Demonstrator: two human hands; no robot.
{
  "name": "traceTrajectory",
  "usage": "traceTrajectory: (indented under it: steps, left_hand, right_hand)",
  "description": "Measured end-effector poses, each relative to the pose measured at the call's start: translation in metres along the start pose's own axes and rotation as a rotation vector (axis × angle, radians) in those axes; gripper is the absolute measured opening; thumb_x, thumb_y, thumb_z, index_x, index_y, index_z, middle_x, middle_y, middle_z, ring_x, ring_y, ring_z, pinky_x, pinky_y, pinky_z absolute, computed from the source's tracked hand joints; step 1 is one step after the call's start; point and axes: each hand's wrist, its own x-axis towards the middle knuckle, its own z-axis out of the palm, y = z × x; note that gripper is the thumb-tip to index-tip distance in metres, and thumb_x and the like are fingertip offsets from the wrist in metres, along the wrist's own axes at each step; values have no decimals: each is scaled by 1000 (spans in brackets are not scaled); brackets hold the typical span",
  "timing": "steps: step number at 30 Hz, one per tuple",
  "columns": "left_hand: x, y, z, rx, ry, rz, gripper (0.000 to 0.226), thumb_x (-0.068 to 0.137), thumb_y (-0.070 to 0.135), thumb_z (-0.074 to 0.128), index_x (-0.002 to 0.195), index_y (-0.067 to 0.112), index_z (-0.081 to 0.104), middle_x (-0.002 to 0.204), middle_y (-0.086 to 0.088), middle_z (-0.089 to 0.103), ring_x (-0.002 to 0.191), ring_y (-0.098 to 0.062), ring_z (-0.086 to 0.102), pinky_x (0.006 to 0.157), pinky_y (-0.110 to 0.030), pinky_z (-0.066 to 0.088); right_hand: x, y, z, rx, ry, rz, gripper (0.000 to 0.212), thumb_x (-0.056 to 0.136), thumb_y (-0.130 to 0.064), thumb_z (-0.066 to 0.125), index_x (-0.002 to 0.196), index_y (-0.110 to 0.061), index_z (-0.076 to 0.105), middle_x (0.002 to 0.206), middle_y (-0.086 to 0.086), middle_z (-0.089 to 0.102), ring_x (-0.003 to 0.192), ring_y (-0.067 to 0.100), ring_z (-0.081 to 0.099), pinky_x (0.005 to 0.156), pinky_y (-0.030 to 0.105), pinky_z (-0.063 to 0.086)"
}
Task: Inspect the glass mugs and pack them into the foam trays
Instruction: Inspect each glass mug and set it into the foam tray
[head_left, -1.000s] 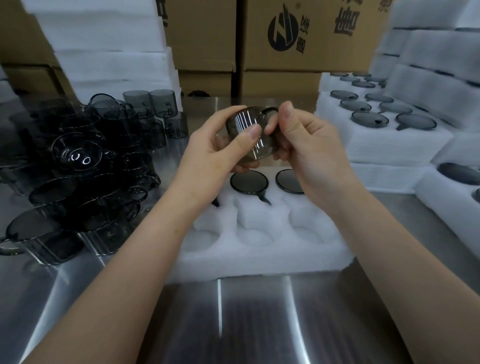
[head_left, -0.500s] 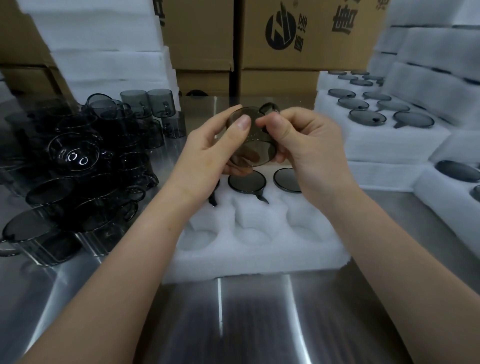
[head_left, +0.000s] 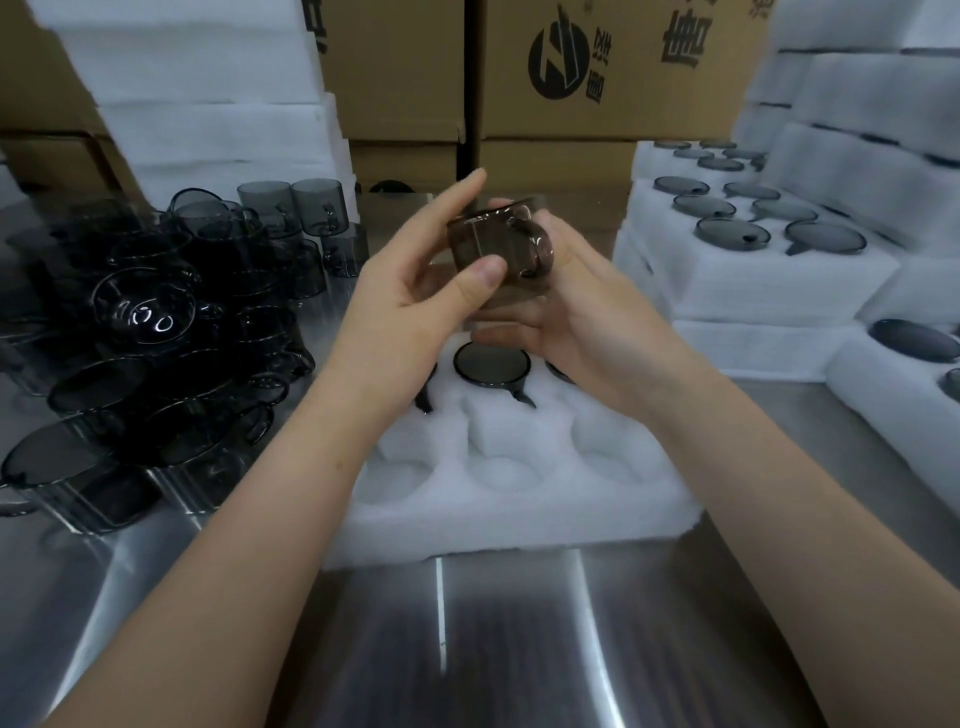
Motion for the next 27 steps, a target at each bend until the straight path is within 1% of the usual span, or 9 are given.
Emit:
traceTrajectory:
  steps: [3,6,12,15,18,21,23,25,27]
  left_hand:
    - [-1,3,3,215,83,80,51,89,16,64,137,27,49,132,4,54,121,-9,55,101,-36,48]
    - [-3,6,5,379,89,148,53,84,15,62,134,27,52,131,7,52,123,-6,49,104,-33,44]
    - [-5,10,15,471,19,155,57,75,21,75,127,18,54,115,15,58,109,-1,56,96,-26,47]
    - [-4,12,14,450,63,166,52,69,20,78,116,25,56,103,23,59,100,-2,59,91,-27,50]
    - [-3,12,13,350,62,131,54,65,15,82,111,27,56,102,18,62,99,-1,61,92,-26,51]
    - [-2,10,13,246,59,102,55,63,12,87,108,23,57,105,14,63,102,-3,62,92,-22,51]
    - [-2,8,11,200,56,82,57,63,6,88,107,21,56,106,13,63,103,-3,63,91,-21,51]
    - [-1,6,9,166,38,81,57,63,4,87,106,23,54,107,13,63,104,-5,63,90,-24,52]
    - [-1,4,8,132,21,89,57,63,6,86,103,27,51,107,13,63,105,-7,63,90,-26,52]
  right_hand:
    - [-1,0,0,-28,81,-52,37,95,-40,54,125,-19,53,111,11,71,94,34,72,80,45,58]
    - [-2,3,1,-202,194,-161,26,92,-37,62,113,-23,54,87,-1,75,78,23,74,66,36,59]
    - [-4,3,8,-596,290,-311,27,87,-53,53,98,-34,37,77,-37,59,72,-8,60,62,16,48]
    - [-4,7,7,-653,278,-306,26,94,-49,45,109,-28,41,81,-27,59,76,-9,58,62,12,46]
    - [-5,7,9,-660,292,-302,39,96,-46,40,125,-22,50,92,-21,60,88,-10,57,76,11,46]
    - [-3,4,9,-616,360,-345,40,97,-39,38,126,-20,58,106,-19,61,105,-3,57,95,26,47]
    - [-4,3,9,-536,365,-351,36,99,-34,38,122,-20,62,110,-13,63,106,6,61,87,34,54]
    - [-5,2,9,-440,341,-335,31,103,-30,38,122,-24,62,111,-9,65,101,8,66,70,31,58]
    - [-6,0,8,-385,332,-315,30,106,-27,37,123,-26,61,112,-4,67,101,14,69,69,36,60]
